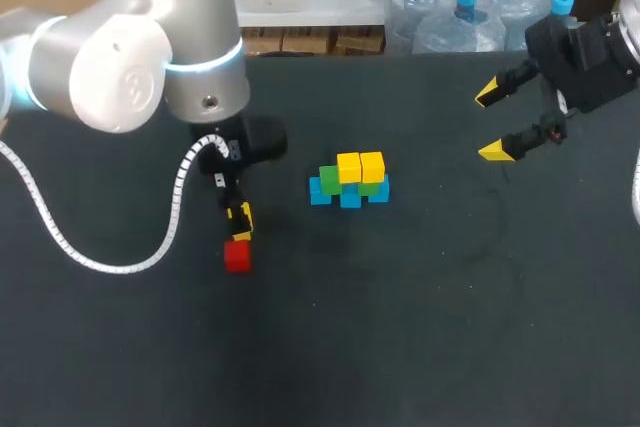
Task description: Place the blue cubes, place green cubes on the blue cubes, place the yellow cubes on the green cubes, then place the red cubes on the yellow cubes, and place purple cube on the red cubes.
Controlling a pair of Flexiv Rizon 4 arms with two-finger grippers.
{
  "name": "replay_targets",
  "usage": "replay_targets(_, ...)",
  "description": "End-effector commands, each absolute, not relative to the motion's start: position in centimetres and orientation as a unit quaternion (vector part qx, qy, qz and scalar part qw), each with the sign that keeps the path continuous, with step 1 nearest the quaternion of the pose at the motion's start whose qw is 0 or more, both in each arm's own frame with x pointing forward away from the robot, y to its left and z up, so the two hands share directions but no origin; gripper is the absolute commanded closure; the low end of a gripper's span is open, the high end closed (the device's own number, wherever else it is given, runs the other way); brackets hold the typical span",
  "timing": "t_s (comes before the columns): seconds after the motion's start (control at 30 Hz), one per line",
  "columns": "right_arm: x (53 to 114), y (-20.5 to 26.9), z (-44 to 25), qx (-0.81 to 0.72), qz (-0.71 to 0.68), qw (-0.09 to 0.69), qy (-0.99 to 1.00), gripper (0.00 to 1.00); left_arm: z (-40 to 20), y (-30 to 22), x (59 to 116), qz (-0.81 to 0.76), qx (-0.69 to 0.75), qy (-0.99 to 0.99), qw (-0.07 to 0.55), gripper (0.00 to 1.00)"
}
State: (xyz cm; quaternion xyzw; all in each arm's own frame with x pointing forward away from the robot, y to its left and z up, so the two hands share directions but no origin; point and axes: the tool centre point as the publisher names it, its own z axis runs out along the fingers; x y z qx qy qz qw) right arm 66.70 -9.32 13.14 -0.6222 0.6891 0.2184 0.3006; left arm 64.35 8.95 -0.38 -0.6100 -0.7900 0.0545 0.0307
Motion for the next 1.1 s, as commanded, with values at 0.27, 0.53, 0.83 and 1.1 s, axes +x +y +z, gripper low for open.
replay_targets(0.27, 66.7, -9.3, 13.1, -0.622, 0.219, 0.302, 0.689, 0.0, -0.9, 9.2, 64.5, 0.058, -0.611, -0.789, 0.032, 0.96)
replay_targets(0.53, 66.7, -9.3, 13.1, -0.622, 0.219, 0.302, 0.689, 0.0, -0.7, 8.8, 64.3, 0.067, -0.614, -0.786, 0.027, 1.0)
replay_targets(0.83, 66.7, -9.3, 13.1, -0.622, 0.219, 0.302, 0.689, 0.0, 2.8, 6.9, 64.3, 0.045, -0.627, -0.778, 0.016, 1.0)
replay_targets(1.1, 66.7, -9.3, 13.1, -0.622, 0.219, 0.302, 0.689, 0.0, 5.2, 4.9, 64.7, 0.031, -0.645, -0.763, 0.01, 1.0)
